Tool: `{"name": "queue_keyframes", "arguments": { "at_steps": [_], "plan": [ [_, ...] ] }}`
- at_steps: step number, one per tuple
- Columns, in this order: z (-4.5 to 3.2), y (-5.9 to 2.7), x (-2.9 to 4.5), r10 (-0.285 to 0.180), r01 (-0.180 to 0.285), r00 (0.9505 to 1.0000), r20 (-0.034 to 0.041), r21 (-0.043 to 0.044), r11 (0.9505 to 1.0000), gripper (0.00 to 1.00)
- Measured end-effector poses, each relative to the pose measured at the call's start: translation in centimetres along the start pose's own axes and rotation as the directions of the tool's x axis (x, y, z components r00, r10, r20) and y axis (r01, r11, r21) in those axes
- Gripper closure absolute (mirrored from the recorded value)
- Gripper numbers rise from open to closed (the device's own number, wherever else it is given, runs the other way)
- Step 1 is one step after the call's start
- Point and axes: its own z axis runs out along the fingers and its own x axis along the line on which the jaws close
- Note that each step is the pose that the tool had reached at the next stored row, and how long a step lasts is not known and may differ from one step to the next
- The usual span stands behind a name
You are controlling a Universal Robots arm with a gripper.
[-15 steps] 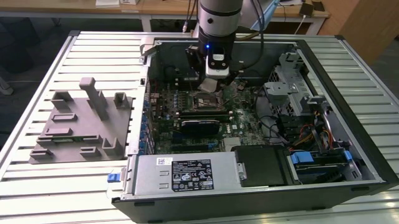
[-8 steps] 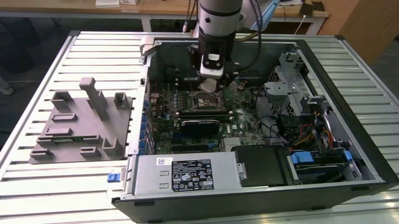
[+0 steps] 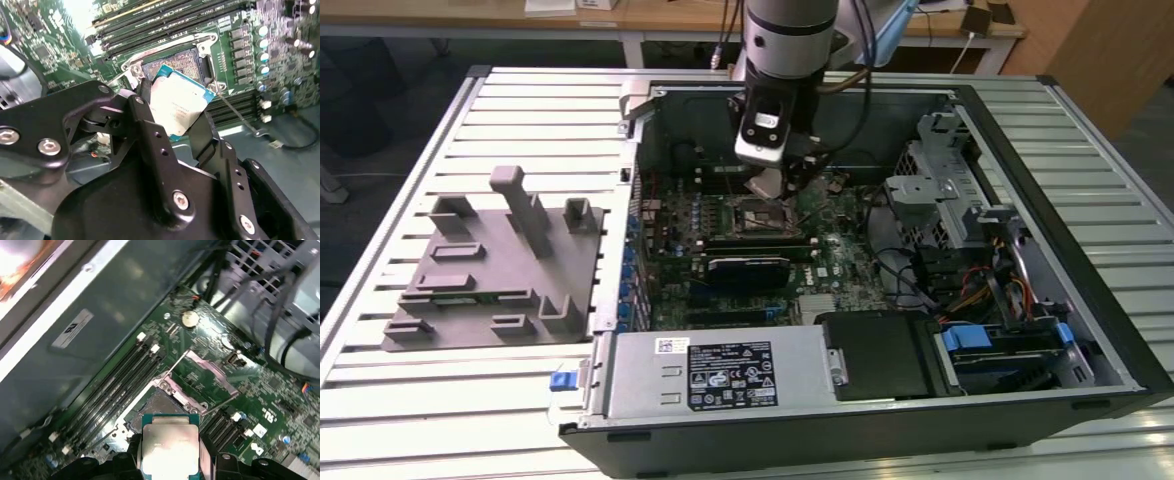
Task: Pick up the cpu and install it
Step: 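Place the cpu into insertion slot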
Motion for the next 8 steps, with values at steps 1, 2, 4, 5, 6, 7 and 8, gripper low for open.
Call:
{"name": "queue_keyframes", "arguments": {
  "at_steps": [1, 2, 4, 5, 6, 7, 8],
  "plan": [
    [0.01, 0.00, 0.00, 0.018, -0.018, 0.9998, 0.0012, -0.0006, 0.9998, 0.46],
    [0.02, 0.00, 0.00, 0.038, -0.038, 0.9993, 0.0026, -0.0013, 0.9993, 0.46],
    [0.03, 0.00, 0.00, 0.073, -0.073, 0.9973, 0.0050, -0.0026, 0.9973, 0.46],
    [0.04, 0.00, 0.00, 0.091, -0.091, 0.9958, 0.0061, -0.0034, 0.9958, 0.46],
    [0.05, 0.00, 0.00, 0.109, -0.109, 0.9940, 0.0073, -0.0041, 0.9940, 0.46],
    [0.06, 0.00, 0.00, 0.127, -0.127, 0.9919, 0.0085, -0.0048, 0.9919, 0.46],
    [0.07, 0.00, 0.00, 0.145, -0.145, 0.9894, 0.0096, -0.0056, 0.9895, 0.46]
  ]
}}
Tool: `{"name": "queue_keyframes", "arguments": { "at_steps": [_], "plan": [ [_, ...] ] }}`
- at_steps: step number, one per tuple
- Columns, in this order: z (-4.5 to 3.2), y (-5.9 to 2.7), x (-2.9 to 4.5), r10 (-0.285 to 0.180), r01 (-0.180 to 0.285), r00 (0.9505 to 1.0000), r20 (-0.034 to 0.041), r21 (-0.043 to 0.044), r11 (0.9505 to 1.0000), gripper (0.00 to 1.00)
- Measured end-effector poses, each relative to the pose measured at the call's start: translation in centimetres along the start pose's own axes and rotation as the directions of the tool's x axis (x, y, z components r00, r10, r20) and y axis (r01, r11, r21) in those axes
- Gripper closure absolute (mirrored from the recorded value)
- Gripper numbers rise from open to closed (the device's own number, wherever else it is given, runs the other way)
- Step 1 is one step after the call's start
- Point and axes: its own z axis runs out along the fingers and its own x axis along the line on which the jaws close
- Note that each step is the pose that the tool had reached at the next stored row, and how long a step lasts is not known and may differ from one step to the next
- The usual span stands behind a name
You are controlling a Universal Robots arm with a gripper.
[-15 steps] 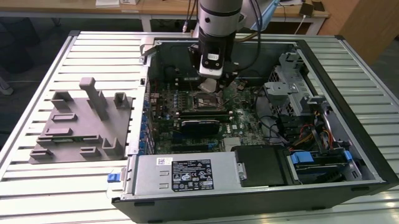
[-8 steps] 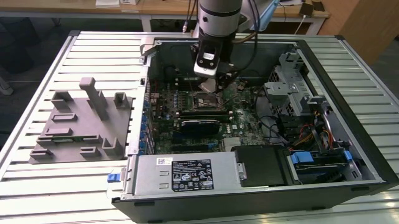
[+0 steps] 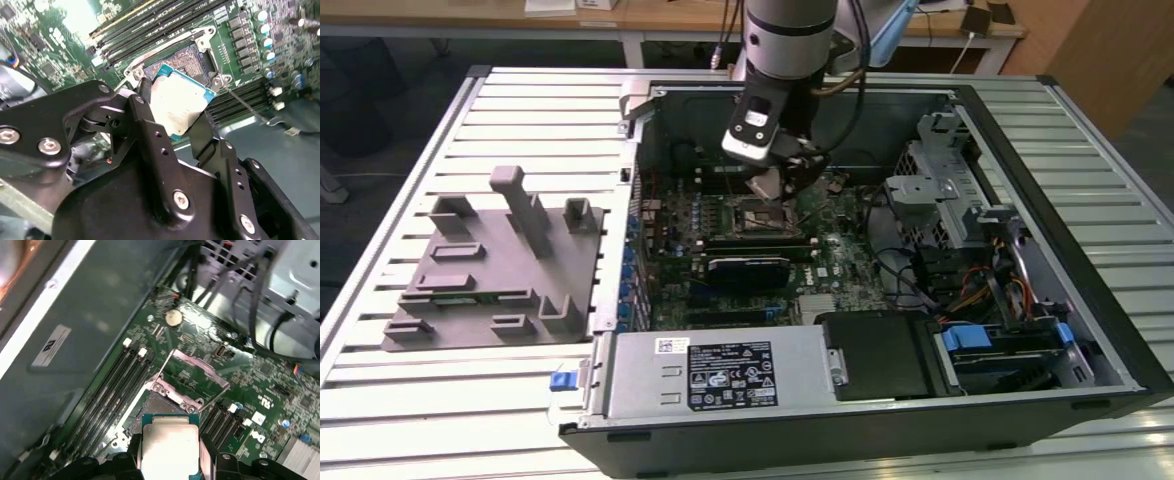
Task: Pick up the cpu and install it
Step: 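Place the cpu into insertion slot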
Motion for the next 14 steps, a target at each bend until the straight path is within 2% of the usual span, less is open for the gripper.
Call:
{"name": "queue_keyframes", "arguments": {
  "at_steps": [4, 7, 10, 14],
  "plan": [
    [0.05, 0.00, 0.00, 0.073, -0.073, 0.9973, 0.0049, -0.0027, 0.9973, 0.46],
    [0.09, -0.01, 0.00, 0.127, -0.127, 0.9919, 0.0084, -0.0049, 0.9919, 0.46],
    [0.13, -0.01, 0.00, 0.180, -0.180, 0.9835, 0.0118, -0.0073, 0.9836, 0.46],
    [0.19, -0.01, -0.01, 0.252, -0.251, 0.9677, 0.0161, -0.0108, 0.9678, 0.46]
  ]
}}
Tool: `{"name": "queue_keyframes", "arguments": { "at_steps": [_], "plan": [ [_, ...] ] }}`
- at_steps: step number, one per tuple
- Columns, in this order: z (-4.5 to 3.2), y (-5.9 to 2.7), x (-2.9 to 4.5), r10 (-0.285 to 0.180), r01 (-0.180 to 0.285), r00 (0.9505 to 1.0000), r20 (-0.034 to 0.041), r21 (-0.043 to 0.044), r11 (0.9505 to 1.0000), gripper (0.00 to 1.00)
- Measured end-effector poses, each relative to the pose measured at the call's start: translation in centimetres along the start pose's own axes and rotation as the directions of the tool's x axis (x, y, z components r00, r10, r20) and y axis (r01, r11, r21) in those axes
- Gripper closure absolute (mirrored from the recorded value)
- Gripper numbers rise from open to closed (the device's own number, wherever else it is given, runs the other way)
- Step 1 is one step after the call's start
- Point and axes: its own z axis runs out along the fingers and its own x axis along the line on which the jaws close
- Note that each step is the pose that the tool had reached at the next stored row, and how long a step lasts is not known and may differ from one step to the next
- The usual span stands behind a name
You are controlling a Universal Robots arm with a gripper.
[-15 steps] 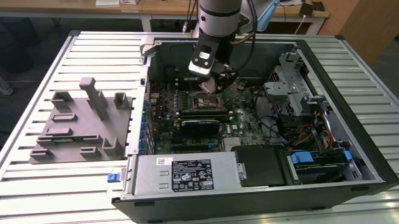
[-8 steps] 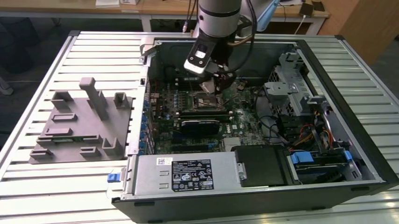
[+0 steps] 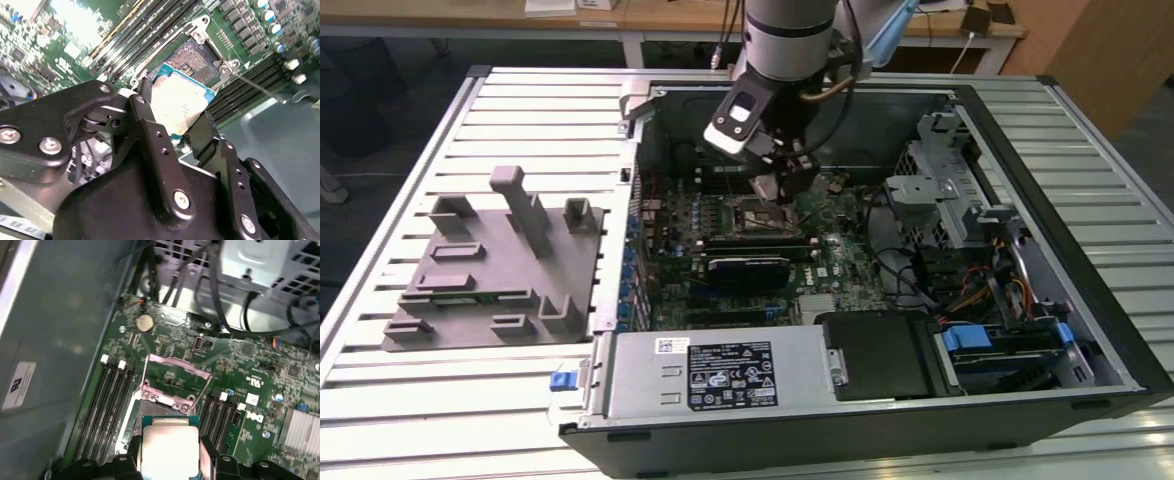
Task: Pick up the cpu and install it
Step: 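Place the cpu into insertion slot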
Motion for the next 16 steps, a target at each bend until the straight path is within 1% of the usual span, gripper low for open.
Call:
{"name": "queue_keyframes", "arguments": {
  "at_steps": [2, 4, 6, 8, 10, 12, 16],
  "plan": [
    [0.04, 0.00, 0.00, 0.036, -0.036, 0.9994, 0.0024, -0.0013, 0.9994, 0.46],
    [0.09, -0.01, 0.00, 0.073, -0.073, 0.9973, 0.0049, -0.0027, 0.9973, 0.46],
    [0.12, -0.01, -0.01, 0.109, -0.109, 0.9940, 0.0074, -0.0041, 0.9940, 0.46],
    [0.17, -0.01, -0.01, 0.145, -0.144, 0.9895, 0.0096, -0.0056, 0.9895, 0.46],
    [0.22, -0.02, -0.01, 0.181, -0.180, 0.9835, 0.0118, -0.0073, 0.9836, 0.46],
    [0.28, -0.02, -0.01, 0.216, -0.216, 0.9764, 0.0140, -0.0090, 0.9764, 0.46],
    [0.43, -0.03, -0.02, 0.282, -0.282, 0.9593, 0.0180, -0.0123, 0.9595, 0.46]
  ]
}}
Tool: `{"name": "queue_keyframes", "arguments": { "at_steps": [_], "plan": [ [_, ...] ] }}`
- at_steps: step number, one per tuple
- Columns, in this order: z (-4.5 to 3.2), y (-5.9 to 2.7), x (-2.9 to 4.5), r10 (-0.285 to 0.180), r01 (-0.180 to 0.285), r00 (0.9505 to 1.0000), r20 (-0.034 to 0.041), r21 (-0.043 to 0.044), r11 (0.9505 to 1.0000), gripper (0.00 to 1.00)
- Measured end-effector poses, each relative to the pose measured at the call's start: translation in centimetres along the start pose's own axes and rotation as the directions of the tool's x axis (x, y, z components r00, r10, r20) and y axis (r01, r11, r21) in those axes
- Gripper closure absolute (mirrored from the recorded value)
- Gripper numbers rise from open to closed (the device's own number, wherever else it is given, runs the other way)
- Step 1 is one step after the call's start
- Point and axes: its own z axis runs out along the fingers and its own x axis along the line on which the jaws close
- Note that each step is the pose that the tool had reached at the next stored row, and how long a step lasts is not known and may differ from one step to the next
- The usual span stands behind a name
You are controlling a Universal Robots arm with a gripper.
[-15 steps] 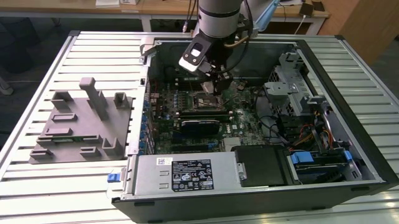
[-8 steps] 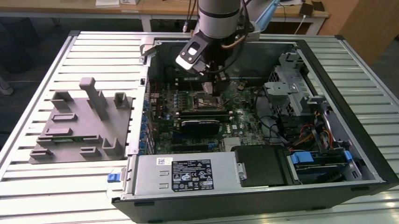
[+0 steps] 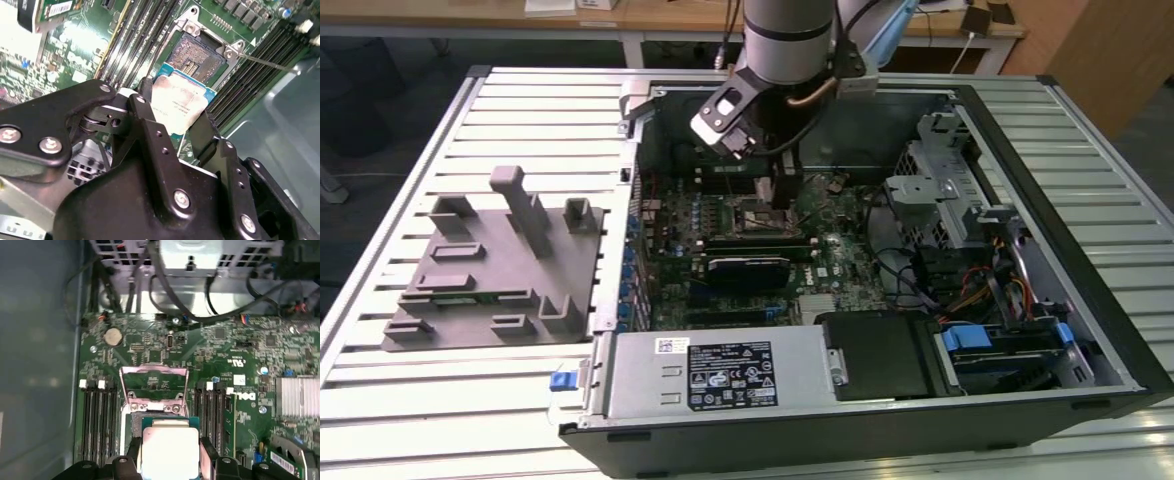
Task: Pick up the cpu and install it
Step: 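Place the cpu into insertion slot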
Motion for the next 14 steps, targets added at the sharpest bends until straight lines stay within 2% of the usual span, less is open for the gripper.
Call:
{"name": "queue_keyframes", "arguments": {
  "at_steps": [7, 14],
  "plan": [
    [0.07, -0.01, 0.00, 0.005, -0.005, 1.0000, 0.0002, -0.0003, 1.0000, 0.46],
    [0.65, -0.06, 0.01, -0.005, 0.005, 1.0000, -0.0002, 0.0001, 1.0000, 0.46]
  ]
}}
